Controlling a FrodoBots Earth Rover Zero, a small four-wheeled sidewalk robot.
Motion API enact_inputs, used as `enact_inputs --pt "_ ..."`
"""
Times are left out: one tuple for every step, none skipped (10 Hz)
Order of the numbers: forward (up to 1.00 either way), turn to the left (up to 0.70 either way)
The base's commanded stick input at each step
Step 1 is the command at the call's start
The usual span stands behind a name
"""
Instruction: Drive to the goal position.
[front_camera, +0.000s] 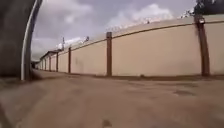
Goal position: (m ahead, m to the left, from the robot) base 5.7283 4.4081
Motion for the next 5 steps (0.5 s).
enact_inputs --pt "0.7 0.0" --pt "0.7 0.0" --pt "0.7 0.0" --pt "0.7 0.0" --pt "0.7 0.0"
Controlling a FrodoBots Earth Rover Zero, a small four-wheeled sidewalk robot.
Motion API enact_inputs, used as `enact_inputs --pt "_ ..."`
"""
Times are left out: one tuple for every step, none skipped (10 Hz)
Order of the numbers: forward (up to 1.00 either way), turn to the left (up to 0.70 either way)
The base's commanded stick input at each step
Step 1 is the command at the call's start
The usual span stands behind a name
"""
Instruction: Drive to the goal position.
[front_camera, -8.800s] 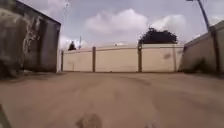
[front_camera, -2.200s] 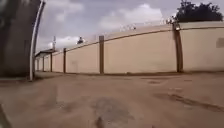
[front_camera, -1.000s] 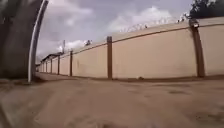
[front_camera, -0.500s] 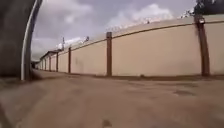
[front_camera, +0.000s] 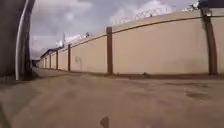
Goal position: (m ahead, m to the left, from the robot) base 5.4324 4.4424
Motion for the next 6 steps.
enact_inputs --pt "0.7 0.0" --pt "0.7 0.0" --pt "0.7 0.0" --pt "0.7 0.0" --pt "0.7 0.0" --pt "0.7 0.0"
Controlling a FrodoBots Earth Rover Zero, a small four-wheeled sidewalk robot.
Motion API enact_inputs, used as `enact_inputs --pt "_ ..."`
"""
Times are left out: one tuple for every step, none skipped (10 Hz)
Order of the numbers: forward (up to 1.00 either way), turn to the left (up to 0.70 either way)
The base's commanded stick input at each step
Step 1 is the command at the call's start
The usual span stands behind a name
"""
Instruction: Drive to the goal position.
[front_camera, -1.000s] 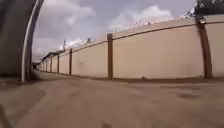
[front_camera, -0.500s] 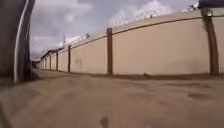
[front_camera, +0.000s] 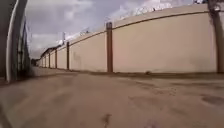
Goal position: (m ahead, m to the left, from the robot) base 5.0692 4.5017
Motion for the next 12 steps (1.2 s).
enact_inputs --pt "0.7 0.0" --pt "0.7 0.0" --pt "0.7 0.0" --pt "0.7 0.0" --pt "0.7 0.0" --pt "0.7 0.0" --pt "0.7 0.35" --pt "0.7 0.35" --pt "0.7 0.35" --pt "0.7 0.35" --pt "0.7 0.35" --pt "0.7 0.35"
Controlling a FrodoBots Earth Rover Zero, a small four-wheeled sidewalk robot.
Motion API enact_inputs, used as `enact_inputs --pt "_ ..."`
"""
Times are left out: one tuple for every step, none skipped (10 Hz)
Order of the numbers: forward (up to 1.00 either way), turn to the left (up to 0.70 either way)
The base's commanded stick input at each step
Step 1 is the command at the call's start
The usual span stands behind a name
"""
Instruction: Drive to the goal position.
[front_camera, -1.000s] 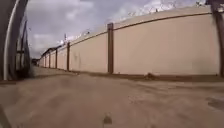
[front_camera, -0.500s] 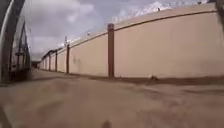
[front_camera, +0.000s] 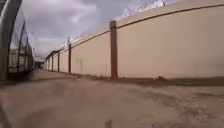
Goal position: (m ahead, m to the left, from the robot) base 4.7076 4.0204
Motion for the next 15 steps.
enact_inputs --pt "0.7 0.35" --pt "0.7 0.35" --pt "0.7 0.35" --pt "0.7 0.35" --pt "0.7 0.35" --pt "0.7 0.35" --pt "0.7 0.06" --pt "0.7 0.01" --pt "0.7 0.0" --pt "0.7 0.0" --pt "0.7 0.0" --pt "0.7 0.0" --pt "0.7 0.0" --pt "0.7 0.0" --pt "0.7 0.0"
